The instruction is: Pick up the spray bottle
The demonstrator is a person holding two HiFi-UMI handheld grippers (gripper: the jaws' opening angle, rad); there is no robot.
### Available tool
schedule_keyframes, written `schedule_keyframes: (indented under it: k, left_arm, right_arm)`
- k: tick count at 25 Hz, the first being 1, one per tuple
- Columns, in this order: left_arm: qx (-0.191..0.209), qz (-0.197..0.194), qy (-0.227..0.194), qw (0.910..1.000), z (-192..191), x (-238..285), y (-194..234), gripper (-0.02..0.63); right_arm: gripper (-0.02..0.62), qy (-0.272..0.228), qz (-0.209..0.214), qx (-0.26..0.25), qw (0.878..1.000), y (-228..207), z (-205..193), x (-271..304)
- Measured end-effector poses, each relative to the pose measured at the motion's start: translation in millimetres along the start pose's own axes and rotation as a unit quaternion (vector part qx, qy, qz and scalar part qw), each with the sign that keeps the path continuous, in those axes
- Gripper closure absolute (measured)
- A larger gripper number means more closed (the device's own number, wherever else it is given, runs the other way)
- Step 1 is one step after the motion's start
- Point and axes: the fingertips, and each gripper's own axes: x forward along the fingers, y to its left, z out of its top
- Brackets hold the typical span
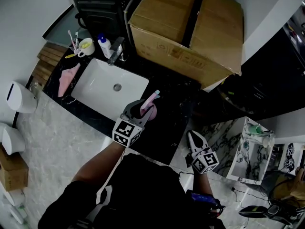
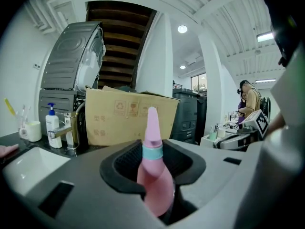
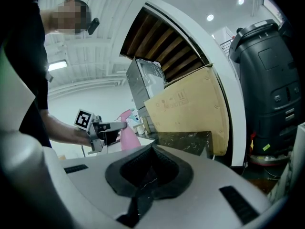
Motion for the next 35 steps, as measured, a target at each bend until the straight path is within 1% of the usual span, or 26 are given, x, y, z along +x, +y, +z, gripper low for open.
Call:
schedule_keyframes:
  k: [14, 25, 35]
  left_arm:
    - [-0.003, 0.032, -0.009, 0.9994, -1, -35, -31, 0.469]
    - [-0.010, 0.081, -0.018, 0.9965, -9, -75, -56, 0.469]
    - [-0.025, 0.126, -0.017, 0.9916, -22, -117, -77, 0.469]
  right_arm:
    - [0.569, 0.002, 0.042, -0.007, 0.999, 6, -5, -18]
    - [0.569, 0.006, 0.090, -0.018, 0.996, 19, -9, -34]
    - [0.569, 0.021, 0.135, -0.019, 0.990, 40, -27, -45]
